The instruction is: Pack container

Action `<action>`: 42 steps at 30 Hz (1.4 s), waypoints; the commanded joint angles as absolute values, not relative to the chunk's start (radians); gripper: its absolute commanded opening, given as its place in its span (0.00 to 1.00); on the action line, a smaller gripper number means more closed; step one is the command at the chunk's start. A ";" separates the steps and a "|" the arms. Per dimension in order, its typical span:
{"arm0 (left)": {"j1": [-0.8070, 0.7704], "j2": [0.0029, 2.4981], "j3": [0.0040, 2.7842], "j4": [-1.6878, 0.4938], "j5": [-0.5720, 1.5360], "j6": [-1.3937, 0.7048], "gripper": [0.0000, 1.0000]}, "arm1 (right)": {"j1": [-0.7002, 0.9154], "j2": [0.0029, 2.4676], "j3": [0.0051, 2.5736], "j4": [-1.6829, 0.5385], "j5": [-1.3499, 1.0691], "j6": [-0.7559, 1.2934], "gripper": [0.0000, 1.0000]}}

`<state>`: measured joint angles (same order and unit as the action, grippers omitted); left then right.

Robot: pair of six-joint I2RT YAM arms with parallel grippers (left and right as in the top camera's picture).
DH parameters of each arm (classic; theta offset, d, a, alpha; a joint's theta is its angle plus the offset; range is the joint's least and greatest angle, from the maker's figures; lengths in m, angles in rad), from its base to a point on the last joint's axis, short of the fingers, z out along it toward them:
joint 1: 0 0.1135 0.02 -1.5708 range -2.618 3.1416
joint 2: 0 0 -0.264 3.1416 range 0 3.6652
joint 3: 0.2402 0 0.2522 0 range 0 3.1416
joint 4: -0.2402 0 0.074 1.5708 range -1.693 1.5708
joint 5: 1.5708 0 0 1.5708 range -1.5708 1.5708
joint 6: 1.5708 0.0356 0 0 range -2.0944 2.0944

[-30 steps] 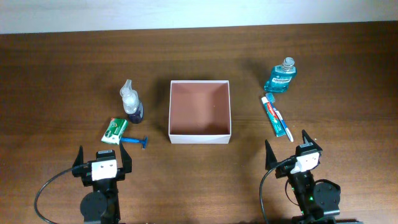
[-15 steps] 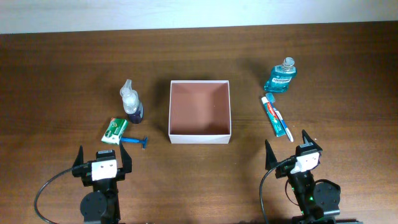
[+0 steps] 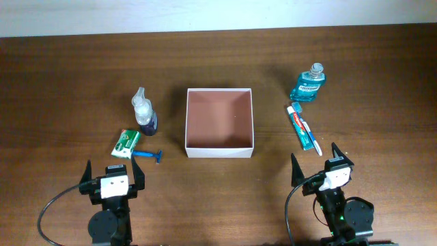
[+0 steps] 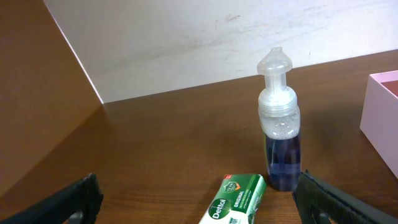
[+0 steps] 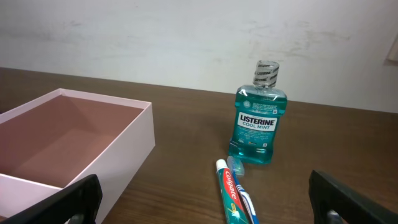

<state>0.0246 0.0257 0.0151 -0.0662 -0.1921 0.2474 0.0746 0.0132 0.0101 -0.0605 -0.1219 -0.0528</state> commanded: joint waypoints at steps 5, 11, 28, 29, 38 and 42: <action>0.029 0.017 0.009 -0.064 -0.203 0.263 0.99 | 0.070 0.006 0.006 -0.065 -0.123 -0.052 0.99; 0.029 0.017 0.009 -0.064 -0.203 0.263 1.00 | 0.070 0.006 0.006 -0.065 -0.123 -0.052 0.99; 0.029 0.017 0.009 -0.064 -0.203 0.263 0.99 | 0.070 0.006 0.006 -0.065 -0.123 -0.052 0.99; 0.029 0.017 0.009 -0.063 -0.203 0.263 1.00 | 0.070 0.006 0.006 -0.065 -0.123 -0.052 0.99; 0.028 0.017 0.009 0.057 0.033 0.200 0.99 | 0.070 0.006 0.006 -0.065 -0.123 -0.052 0.99; 0.029 0.017 0.009 0.101 0.494 0.135 0.99 | 0.070 0.006 0.006 -0.065 -0.123 -0.052 0.99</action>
